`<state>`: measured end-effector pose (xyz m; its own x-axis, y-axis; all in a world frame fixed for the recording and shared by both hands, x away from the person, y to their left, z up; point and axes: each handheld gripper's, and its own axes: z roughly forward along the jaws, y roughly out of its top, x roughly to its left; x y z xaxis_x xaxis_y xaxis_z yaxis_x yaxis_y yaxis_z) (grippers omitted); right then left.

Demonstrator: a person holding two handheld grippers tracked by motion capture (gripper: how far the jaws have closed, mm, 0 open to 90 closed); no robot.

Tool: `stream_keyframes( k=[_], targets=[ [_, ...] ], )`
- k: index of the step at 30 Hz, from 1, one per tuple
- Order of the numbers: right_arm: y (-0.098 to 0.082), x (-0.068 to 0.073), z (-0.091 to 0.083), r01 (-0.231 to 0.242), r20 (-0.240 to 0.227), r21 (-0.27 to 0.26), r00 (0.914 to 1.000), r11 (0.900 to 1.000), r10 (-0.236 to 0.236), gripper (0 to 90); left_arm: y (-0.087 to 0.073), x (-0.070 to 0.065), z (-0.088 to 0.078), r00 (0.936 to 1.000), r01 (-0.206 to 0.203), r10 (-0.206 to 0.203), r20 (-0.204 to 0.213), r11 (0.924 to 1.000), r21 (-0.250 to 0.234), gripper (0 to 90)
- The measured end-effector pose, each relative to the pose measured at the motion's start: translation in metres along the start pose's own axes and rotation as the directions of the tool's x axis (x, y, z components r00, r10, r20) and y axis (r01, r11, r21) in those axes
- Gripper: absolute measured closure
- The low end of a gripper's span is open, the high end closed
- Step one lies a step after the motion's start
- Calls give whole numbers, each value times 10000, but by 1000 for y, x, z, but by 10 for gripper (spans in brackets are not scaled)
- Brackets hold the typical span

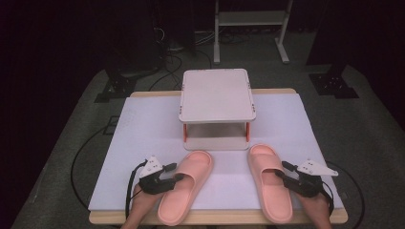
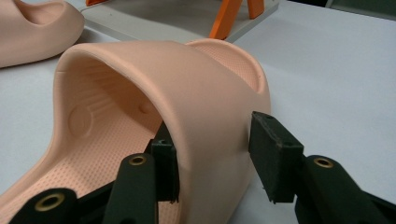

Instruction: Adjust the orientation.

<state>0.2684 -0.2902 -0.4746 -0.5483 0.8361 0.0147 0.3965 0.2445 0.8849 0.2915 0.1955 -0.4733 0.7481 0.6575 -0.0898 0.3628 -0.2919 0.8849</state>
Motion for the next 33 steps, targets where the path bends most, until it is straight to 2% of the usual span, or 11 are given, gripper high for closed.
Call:
stream_keyframes(
  k=[6, 11, 13, 20, 33],
  targets=[
    [0, 0, 0, 102, 59, -75, 9999, 9999, -101, 580, 0, -1, -1, 10000, -13, 13, -10, 9999, -102, 569],
    [0, 0, -1, 103, 83, -115, 9999, 9999, -102, 605, 0, -1, -1, 9999, -97, 96, -114, 9999, -91, 593],
    [0, 0, -1, 105, 16, -92, 9999, 9999, -105, 647, -1, -1, -2, 9998, -74, 72, -165, 9999, -114, 603],
    [0, 2, -1, 119, -48, -133, 9999, 9998, -119, 662, -1, -1, -3, 9997, -89, 86, -234, 9999, -133, 635],
    [2, 9, -1, 190, -584, -48, 9981, 9998, -193, 727, -2, -1, -5, 9996, 20, -27, -278, 9997, -258, 684]
  ],
)
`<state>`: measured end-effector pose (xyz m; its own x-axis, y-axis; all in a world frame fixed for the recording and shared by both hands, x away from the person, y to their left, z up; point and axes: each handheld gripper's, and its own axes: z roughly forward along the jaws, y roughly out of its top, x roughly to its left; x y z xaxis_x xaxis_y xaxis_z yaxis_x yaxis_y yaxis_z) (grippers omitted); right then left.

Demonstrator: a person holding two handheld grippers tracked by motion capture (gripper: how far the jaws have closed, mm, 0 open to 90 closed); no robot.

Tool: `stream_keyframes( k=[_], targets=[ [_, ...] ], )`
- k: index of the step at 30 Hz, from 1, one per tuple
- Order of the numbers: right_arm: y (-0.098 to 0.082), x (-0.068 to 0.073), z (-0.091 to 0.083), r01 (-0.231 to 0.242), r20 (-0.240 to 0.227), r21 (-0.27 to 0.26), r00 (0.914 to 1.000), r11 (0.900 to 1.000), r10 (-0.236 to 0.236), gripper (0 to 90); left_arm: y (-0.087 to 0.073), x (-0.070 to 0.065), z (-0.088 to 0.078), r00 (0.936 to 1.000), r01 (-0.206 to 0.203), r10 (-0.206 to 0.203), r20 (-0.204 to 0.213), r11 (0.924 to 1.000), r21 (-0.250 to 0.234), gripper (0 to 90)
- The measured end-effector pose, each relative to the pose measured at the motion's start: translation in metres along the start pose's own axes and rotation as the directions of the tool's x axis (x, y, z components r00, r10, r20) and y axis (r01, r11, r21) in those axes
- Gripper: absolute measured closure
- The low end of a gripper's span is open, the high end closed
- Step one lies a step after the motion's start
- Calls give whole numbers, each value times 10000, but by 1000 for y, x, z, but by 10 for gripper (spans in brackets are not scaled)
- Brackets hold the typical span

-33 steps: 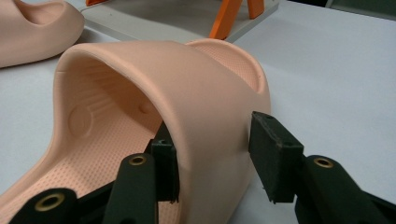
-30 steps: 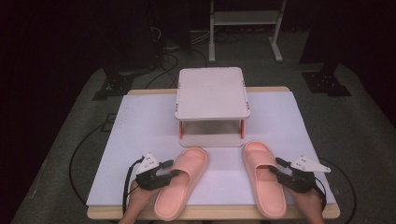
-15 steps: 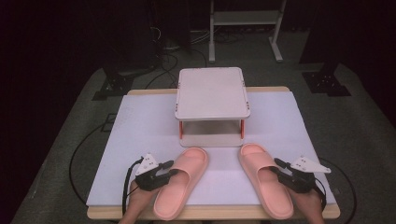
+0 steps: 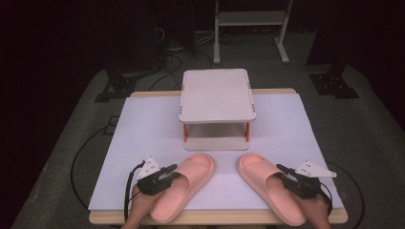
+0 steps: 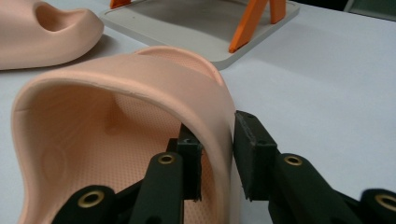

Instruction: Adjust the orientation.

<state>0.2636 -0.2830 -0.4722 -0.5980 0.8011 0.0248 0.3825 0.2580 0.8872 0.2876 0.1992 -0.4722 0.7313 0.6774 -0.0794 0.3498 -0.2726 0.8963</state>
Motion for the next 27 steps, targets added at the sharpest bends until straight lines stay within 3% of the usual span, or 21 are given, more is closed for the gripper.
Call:
stream_keyframes(
  k=[27],
  targets=[
    [5, 9, -1, -286, -487, -255, 9984, 9993, 273, 762, 5, -1, -8, 9997, 215, -209, 126, 9987, -460, 694]
  ],
)
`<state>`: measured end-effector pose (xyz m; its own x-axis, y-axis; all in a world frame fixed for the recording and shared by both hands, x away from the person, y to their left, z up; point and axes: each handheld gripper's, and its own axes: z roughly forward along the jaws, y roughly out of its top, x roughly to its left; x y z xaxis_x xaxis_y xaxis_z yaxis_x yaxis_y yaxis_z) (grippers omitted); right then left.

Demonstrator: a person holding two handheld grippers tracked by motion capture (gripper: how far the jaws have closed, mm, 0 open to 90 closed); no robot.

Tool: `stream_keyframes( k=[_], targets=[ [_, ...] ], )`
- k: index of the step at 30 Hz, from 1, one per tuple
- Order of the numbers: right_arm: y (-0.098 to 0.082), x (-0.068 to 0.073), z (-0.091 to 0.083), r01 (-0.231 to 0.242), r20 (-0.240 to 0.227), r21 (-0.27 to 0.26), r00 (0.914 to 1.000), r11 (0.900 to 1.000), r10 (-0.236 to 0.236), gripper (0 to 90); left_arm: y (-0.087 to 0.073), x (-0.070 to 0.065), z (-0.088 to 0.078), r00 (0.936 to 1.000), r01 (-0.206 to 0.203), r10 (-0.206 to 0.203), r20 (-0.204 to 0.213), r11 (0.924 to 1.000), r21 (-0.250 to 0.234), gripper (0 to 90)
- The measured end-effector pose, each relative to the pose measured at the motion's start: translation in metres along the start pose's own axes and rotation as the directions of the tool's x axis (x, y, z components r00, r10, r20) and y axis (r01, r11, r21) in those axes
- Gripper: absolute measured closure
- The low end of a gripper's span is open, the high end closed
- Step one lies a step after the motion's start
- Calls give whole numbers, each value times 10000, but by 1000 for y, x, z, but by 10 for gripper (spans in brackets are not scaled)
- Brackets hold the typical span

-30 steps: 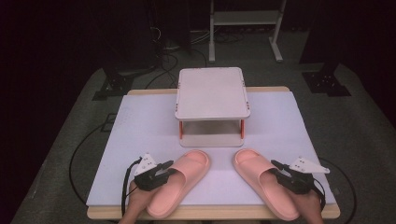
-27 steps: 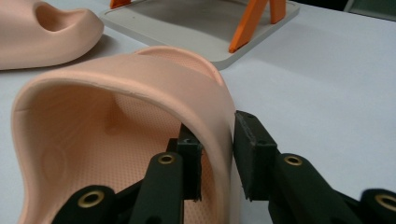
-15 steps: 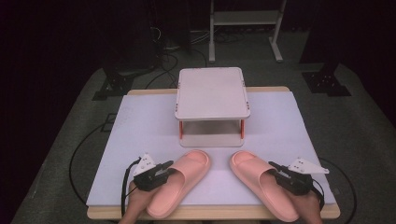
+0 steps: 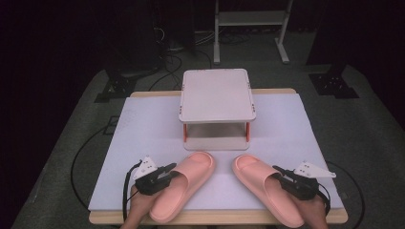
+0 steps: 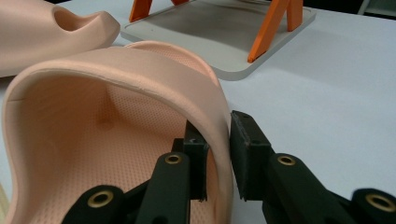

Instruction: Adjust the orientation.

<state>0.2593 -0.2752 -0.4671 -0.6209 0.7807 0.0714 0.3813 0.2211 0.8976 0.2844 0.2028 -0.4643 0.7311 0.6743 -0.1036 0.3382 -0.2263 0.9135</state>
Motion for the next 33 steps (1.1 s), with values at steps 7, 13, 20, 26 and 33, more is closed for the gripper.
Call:
stream_keyframes(
  k=[7, 13, 20, 26, 33],
  targets=[
    [2, 2, 2, -141, -142, -18, 9998, 9999, 140, 764, 1, -2, 0, 9999, 24, -23, 124, 10000, -67, 695],
    [3, 4, 3, -196, -233, -17, 9995, 9998, 196, 765, 3, -4, 0, 9998, -37, 39, 195, 10000, -90, 694],
    [5, 4, 5, -374, -315, 18, 9988, 9993, 374, 770, 4, -4, 0, 9997, -2, 4, 240, 10000, -98, 695],
    [5, 3, 6, -446, -334, 45, 9984, 9990, 447, 771, 4, -2, -1, 9997, -19, 21, 261, 10000, -79, 696],
    [8, 3, 7, -466, -375, 18, 9982, 9989, 467, 774, 7, -1, -2, 9994, 69, -65, 329, 9999, -141, 697]
  ],
)
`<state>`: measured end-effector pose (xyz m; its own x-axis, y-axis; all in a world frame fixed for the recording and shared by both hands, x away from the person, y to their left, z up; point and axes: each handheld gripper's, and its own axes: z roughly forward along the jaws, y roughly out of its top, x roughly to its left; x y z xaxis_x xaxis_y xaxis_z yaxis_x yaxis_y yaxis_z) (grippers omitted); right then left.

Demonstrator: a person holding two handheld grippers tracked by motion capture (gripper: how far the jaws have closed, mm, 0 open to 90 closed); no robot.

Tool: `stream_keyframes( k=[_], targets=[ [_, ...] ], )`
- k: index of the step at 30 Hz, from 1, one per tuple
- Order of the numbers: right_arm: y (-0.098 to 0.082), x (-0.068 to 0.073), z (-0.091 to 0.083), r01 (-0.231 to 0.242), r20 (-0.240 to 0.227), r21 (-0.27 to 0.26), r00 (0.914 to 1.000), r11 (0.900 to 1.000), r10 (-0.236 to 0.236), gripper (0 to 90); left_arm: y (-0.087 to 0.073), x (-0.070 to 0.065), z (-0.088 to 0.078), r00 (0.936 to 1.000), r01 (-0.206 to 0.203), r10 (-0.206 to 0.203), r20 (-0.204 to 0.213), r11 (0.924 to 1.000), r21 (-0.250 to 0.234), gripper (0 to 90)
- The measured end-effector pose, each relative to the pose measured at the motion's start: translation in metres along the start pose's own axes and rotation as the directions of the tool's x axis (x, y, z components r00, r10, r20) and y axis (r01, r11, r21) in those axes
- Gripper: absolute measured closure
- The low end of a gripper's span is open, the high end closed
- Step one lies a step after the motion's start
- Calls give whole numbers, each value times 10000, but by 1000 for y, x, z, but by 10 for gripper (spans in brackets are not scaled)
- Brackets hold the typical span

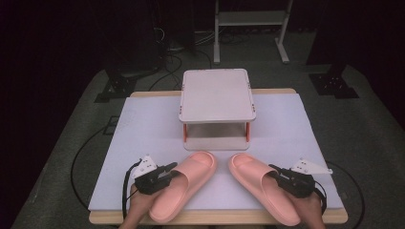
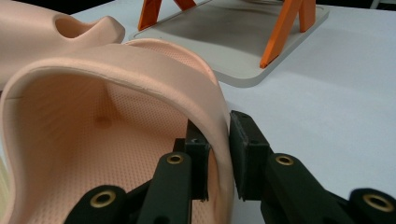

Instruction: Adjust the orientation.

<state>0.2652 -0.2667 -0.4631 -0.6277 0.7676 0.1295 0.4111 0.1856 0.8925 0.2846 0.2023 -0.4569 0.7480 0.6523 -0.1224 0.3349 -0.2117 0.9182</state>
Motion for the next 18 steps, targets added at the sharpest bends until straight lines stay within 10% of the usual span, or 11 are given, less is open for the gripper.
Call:
stream_keyframes(
  k=[18],
  targets=[
    [17, 5, -2, -94, -155, -237, 9998, 9997, 90, 774, 26, -5, 2, 9990, -338, 343, 296, 9993, -167, 697]
  ],
)
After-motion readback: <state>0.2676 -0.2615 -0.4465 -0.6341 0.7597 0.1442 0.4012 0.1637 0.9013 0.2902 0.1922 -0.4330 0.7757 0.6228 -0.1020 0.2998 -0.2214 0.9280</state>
